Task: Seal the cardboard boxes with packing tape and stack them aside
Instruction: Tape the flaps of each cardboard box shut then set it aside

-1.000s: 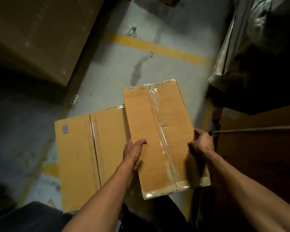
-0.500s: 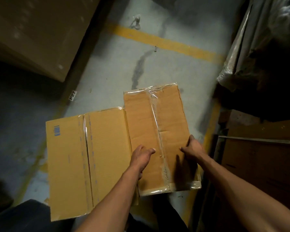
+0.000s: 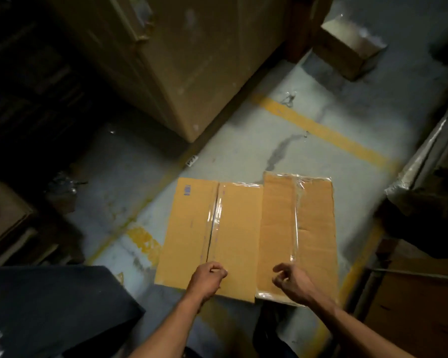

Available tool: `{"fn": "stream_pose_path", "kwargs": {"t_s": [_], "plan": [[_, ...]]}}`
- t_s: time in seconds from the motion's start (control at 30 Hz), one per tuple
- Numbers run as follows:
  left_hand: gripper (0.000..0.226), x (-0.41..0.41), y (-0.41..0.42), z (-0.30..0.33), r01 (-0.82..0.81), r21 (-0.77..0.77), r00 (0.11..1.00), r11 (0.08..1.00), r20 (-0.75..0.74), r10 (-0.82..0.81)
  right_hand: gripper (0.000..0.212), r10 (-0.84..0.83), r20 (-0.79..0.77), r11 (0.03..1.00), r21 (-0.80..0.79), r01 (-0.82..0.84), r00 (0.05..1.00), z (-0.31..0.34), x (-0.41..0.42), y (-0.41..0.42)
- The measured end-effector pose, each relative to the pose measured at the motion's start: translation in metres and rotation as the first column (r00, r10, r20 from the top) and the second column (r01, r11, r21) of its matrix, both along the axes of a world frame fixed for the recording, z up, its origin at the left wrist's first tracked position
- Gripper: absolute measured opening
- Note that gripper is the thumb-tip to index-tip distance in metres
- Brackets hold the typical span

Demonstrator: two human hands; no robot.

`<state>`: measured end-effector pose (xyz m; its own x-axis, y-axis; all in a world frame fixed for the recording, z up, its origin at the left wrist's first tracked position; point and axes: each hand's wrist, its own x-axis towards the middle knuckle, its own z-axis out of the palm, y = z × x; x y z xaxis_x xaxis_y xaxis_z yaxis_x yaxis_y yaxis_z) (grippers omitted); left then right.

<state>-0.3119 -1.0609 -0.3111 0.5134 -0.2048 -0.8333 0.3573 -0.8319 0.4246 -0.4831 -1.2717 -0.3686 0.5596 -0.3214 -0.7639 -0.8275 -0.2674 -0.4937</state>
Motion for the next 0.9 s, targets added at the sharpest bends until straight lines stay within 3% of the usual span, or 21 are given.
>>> {"fn": "stream_pose_path", "kwargs": {"t_s": [0.2, 0.37, 0.6, 0.67, 0.83, 0.9], "plan": [[0.006, 0.016, 0.146, 0.082, -0.289, -0.147, 0.95, 0.946, 0.081, 0.303, 0.019, 0.223, 0.197, 0.975, -0.05, -0.217, 0.955, 0.079, 0.084, 0.115], [0.025, 0.033, 0.282, 0.142, -0.432, -0.337, 0.851, 0.837, 0.155, 0.501, 0.017, 0.381, 0.364, 0.924, -0.12, -0.362, 0.85, 0.143, 0.17, 0.25], [0.019, 0.075, 0.487, 0.228, -0.571, -0.529, 0.57, 0.628, 0.295, 0.767, 0.015, 0.529, 0.567, 0.827, -0.177, -0.534, 0.631, 0.232, 0.281, 0.458], [0.007, 0.09, 0.537, 0.25, -0.595, -0.541, 0.498, 0.595, 0.333, 0.8, 0.013, 0.569, 0.604, 0.787, -0.204, -0.582, 0.558, 0.256, 0.308, 0.509], [0.011, 0.134, 0.631, 0.285, -0.656, -0.549, 0.344, 0.518, 0.392, 0.853, 0.009, 0.635, 0.652, 0.694, -0.245, -0.677, 0.414, 0.296, 0.377, 0.598], [0.012, 0.15, 0.657, 0.295, -0.663, -0.577, 0.285, 0.477, 0.395, 0.873, 0.018, 0.646, 0.669, 0.666, -0.257, -0.7, 0.369, 0.305, 0.405, 0.628]]}}
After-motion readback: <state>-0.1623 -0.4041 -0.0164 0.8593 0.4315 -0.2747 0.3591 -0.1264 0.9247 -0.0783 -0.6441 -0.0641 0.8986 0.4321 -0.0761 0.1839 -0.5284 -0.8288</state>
